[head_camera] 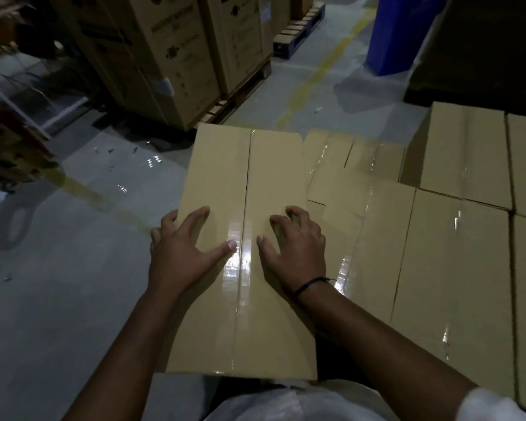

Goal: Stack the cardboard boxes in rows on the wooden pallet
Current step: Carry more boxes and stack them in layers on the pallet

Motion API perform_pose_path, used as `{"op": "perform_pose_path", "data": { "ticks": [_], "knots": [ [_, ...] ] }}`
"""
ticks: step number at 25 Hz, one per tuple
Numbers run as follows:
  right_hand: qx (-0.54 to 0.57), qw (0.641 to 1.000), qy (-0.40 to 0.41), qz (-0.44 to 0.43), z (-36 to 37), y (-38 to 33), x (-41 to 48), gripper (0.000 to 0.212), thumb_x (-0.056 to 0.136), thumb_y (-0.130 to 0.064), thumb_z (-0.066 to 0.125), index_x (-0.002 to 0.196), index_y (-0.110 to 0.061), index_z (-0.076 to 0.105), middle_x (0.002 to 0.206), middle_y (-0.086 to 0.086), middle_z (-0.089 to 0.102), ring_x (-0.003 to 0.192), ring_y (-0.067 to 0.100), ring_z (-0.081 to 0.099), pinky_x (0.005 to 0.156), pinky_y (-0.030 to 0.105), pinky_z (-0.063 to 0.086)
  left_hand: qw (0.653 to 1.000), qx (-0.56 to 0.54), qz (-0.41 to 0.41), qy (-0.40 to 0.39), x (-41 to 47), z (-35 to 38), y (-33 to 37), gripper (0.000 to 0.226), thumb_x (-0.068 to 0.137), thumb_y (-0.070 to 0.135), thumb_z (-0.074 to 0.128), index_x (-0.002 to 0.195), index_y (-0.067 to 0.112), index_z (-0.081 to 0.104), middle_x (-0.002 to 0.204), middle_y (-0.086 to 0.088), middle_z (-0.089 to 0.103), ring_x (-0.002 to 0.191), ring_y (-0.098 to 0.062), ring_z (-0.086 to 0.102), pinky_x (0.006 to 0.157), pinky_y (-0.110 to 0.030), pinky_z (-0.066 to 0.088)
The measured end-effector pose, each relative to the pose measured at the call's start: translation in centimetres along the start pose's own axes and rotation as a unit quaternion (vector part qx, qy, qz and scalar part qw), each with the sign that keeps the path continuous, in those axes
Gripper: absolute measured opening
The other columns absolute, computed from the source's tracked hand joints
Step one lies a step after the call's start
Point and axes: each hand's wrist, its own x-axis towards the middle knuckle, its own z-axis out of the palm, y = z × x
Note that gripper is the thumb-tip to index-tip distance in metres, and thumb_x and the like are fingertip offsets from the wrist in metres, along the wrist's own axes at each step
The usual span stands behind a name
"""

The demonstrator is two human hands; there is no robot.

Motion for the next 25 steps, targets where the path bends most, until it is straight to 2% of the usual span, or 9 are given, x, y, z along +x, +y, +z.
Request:
{"op": "perform_pose_path", "data": {
  "ticks": [4, 9, 13, 17, 22, 25],
  "knots": [
    [-0.027, 0.998, 0.015, 0.062, 4.5, 0.0, 6.3, 0.05, 0.087, -0.058, 0.056, 0.129, -0.031, 0.06, 0.145, -0.004, 0.04, 0.127, 0.026, 0.044, 0.104, 0.044, 0.037, 0.997, -0.01, 0.044, -0.055, 9.5, 2.4, -1.7, 0.088, 0.067, 0.075, 0.074, 0.145, 0.047, 0.043, 0.158, -0.004, 0.025, 0.143, -0.033, 0.023, 0.108, -0.053, 0.037],
    [-0.005, 0.98, 0.011, 0.197, 9.1, 0.6, 12.2, 0.053, 0.084, -0.058, 0.064, 0.127, -0.028, 0.063, 0.142, -0.003, 0.043, 0.12, 0.024, 0.052, 0.1, 0.038, 0.044, 0.981, -0.005, 0.093, -0.17, 20.0, 5.9, -2.9, 0.089, 0.065, 0.079, 0.072, 0.144, 0.048, 0.044, 0.157, -0.006, 0.024, 0.142, -0.036, 0.025, 0.112, -0.051, 0.034],
    [0.013, 0.959, 0.032, 0.28, 11.4, 3.1, 14.7, 0.053, 0.08, -0.058, 0.069, 0.124, -0.028, 0.064, 0.14, -0.003, 0.043, 0.117, 0.023, 0.055, 0.098, 0.044, 0.051, 0.959, 0.009, 0.15, -0.242, 25.7, 10.1, -3.0, 0.088, 0.07, 0.072, 0.074, 0.147, 0.044, 0.043, 0.157, -0.006, 0.022, 0.14, -0.037, 0.026, 0.111, -0.049, 0.036],
    [0.014, 0.939, 0.018, 0.344, 12.5, 5.7, 16.1, 0.054, 0.079, -0.056, 0.071, 0.125, -0.029, 0.064, 0.146, -0.003, 0.041, 0.119, 0.028, 0.055, 0.097, 0.045, 0.05, 0.933, 0.021, 0.167, -0.318, 28.0, 14.1, -3.6, 0.09, 0.077, 0.062, 0.076, 0.154, 0.039, 0.034, 0.162, -0.008, 0.017, 0.144, -0.04, 0.024, 0.112, -0.051, 0.035],
    [-0.008, 0.927, -0.03, 0.375, 12.7, 9.5, 17.9, 0.06, 0.079, -0.058, 0.071, 0.131, -0.029, 0.061, 0.15, -0.004, 0.037, 0.122, 0.03, 0.054, 0.1, 0.045, 0.047, 0.906, 0.044, 0.162, -0.389, 28.6, 18.4, -4.2, 0.093, 0.085, 0.05, 0.075, 0.159, 0.035, 0.022, 0.167, -0.011, 0.008, 0.148, -0.041, 0.021, 0.115, -0.051, 0.032],
    [-0.012, 0.925, -0.059, 0.375, 13.2, 11.4, 18.3, 0.062, 0.081, -0.058, 0.071, 0.131, -0.024, 0.061, 0.152, -0.004, 0.035, 0.125, 0.031, 0.052, 0.101, 0.045, 0.047, 0.896, 0.059, 0.169, -0.407, 29.2, 20.3, -4.2, 0.09, 0.089, 0.04, 0.073, 0.16, 0.033, 0.018, 0.168, -0.011, 0.004, 0.149, -0.042, 0.019, 0.116, -0.049, 0.029]
  ]
}}
